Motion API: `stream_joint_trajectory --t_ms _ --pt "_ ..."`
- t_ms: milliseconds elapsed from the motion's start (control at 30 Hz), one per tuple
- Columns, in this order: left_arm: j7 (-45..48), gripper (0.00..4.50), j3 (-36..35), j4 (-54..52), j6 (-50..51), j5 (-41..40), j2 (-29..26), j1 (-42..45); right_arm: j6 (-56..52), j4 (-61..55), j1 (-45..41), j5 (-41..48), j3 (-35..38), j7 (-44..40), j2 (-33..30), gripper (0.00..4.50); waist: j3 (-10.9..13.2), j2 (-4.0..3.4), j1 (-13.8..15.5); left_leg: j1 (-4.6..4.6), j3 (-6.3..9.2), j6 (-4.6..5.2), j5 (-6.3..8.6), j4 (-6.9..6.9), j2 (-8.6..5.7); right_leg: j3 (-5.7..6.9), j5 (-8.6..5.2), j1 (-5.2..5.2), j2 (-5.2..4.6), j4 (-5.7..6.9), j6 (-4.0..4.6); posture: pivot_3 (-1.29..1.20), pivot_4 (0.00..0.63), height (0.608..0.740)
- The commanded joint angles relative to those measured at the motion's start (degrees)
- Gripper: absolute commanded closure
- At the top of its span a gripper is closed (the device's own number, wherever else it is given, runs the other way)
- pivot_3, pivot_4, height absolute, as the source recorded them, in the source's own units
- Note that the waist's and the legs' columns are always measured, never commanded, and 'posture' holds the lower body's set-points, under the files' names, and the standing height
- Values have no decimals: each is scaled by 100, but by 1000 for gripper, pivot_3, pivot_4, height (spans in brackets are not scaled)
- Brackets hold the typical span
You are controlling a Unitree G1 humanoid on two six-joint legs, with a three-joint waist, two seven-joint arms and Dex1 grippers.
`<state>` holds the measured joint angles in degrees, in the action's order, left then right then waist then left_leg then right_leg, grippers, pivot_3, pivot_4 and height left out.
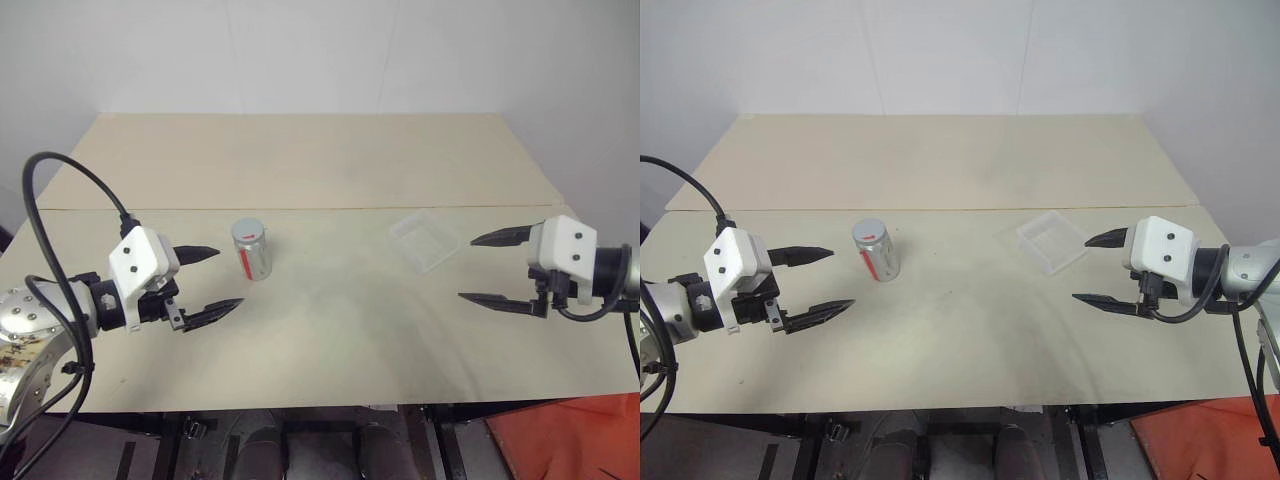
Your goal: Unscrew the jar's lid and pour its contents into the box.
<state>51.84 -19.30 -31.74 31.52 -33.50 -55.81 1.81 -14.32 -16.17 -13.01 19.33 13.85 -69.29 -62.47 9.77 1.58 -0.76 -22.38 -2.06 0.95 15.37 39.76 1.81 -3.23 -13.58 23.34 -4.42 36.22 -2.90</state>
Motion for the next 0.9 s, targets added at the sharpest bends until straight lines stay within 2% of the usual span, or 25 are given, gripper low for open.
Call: stream_joint_trajectory --t_ms 33,367,467,533,667,767,900 --pt "-47 0 -182 -123 -12 -4 -12 -5 99 -42 -51 63 182 2 -88 45 0 0 0 0 0 0 0 0 0 0 0 0 0 0 0 0 150 740" --pt "-117 0 -115 -110 -37 50 36 -95 64 -61 -84 26 111 32 -64 45 0 0 1 0 0 0 0 0 0 -1 0 0 0 0 0 0 150 740" --pt "-377 0 -268 -223 -85 156 255 -379 29 -132 -19 26 129 96 -22 45 0 0 -11 0 -1 0 0 0 0 -1 0 0 0 -1 0 0 150 740" --pt "-722 0 -393 -439 -232 303 665 -785 -14 -234 37 38 151 184 24 45 0 0 -25 3 -3 2 2 -3 2 -7 0 0 0 -2 0 0 150 740" --pt "-1468 0 -315 -414 -982 702 1885 -1286 -149 -433 53 185 114 337 162 45 0 2 -1 4 0 3 5 -4 2 -14 3 0 -1 -7 -3 0 150 740" --pt "-1928 0 -77 319 -1862 970 3002 -1251 -181 -458 -125 238 -71 379 303 45 -2 1 37 9 -2 3 4 0 1 -13 13 -13 0 -9 -2 0 150 740" --pt "-2216 0 343 1322 -2811 1587 3676 -901 -128 -326 -353 186 -299 358 347 45 -4 1 64 17 -9 4 1 10 -5 -16 32 -24 1 -18 -4 0 150 740"
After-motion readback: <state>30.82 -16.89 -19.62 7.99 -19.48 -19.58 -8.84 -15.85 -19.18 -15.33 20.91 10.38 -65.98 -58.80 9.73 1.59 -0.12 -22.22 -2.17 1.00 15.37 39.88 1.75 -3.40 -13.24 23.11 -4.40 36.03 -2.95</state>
